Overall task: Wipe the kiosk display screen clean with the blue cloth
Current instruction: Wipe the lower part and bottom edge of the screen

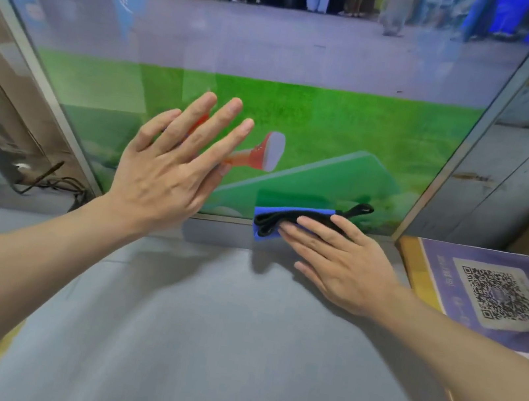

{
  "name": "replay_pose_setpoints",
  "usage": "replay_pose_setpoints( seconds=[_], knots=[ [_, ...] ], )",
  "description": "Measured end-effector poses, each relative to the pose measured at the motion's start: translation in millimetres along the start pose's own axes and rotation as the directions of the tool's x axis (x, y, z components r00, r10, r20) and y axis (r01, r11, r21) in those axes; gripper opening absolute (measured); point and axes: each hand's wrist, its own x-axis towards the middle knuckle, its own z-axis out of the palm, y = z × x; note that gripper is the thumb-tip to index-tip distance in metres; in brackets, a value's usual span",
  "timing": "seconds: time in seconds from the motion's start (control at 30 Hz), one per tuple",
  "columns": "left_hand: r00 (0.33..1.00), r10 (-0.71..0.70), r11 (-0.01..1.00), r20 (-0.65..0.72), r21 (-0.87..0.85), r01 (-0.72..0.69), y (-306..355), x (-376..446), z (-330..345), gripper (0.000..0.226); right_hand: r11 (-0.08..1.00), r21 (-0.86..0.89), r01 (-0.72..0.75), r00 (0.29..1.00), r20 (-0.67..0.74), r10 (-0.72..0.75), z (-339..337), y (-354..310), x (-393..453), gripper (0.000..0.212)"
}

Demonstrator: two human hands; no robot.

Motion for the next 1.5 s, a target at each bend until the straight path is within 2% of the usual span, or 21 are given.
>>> replay_pose_setpoints(
  seconds=[0.17, 0.3, 0.4, 0.5, 0.73, 0.87, 1.03, 1.2, 1.3, 1.5],
  knots=[
    [1.0, -0.026, 1.0, 0.007, 0.005, 0.026, -2, 0, -6, 0.061, 1.0, 0.0, 0.026, 0.999, -0.027, -0.026, -12, 8, 13, 0.051],
    [0.994, -0.111, 0.994, 0.015, 0.027, 0.11, -15, -2, -14, 0.06, 0.989, -0.056, -0.134, 0.982, -0.14, 0.125, -19, 5, 44, 0.056],
    [0.987, -0.156, 0.987, 0.041, 0.035, 0.154, -30, -8, -19, 0.058, 0.982, -0.064, -0.177, 0.973, -0.165, 0.164, -16, -10, 55, 0.057],
    [0.984, -0.172, 0.984, 0.047, 0.044, 0.17, -39, -14, -22, 0.057, 0.988, -0.047, -0.147, 0.981, -0.136, 0.14, -8, -24, 54, 0.056],
    [0.982, -0.185, 0.982, 0.031, 0.055, 0.183, -49, -23, -19, 0.059, 0.998, 0.057, 0.005, 0.999, 0.033, -0.007, 8, -49, 41, 0.053],
    [0.979, -0.197, 0.98, 0.041, 0.042, 0.196, -54, -28, -20, 0.058, 0.998, 0.034, 0.051, 0.997, 0.048, -0.053, 8, -41, 48, 0.053],
    [0.98, -0.195, 0.98, 0.047, 0.049, 0.193, -64, -33, -24, 0.058, 0.999, 0.034, -0.004, 0.999, -0.048, 0.005, -2, -44, 71, 0.052],
    [0.98, -0.192, 0.979, 0.052, 0.078, 0.188, -73, -35, -24, 0.058, 0.988, 0.033, -0.15, 0.979, -0.138, 0.153, -2, -60, 102, 0.053],
    [0.984, -0.173, 0.982, 0.05, 0.087, 0.168, -74, -36, -24, 0.058, 0.986, 0.055, -0.16, 0.981, -0.099, 0.165, 4, -76, 100, 0.054],
    [0.986, -0.159, 0.985, 0.05, 0.077, 0.155, -75, -36, -24, 0.058, 0.992, 0.119, -0.051, 0.998, 0.038, 0.047, 15, -96, 101, 0.054]
  ],
)
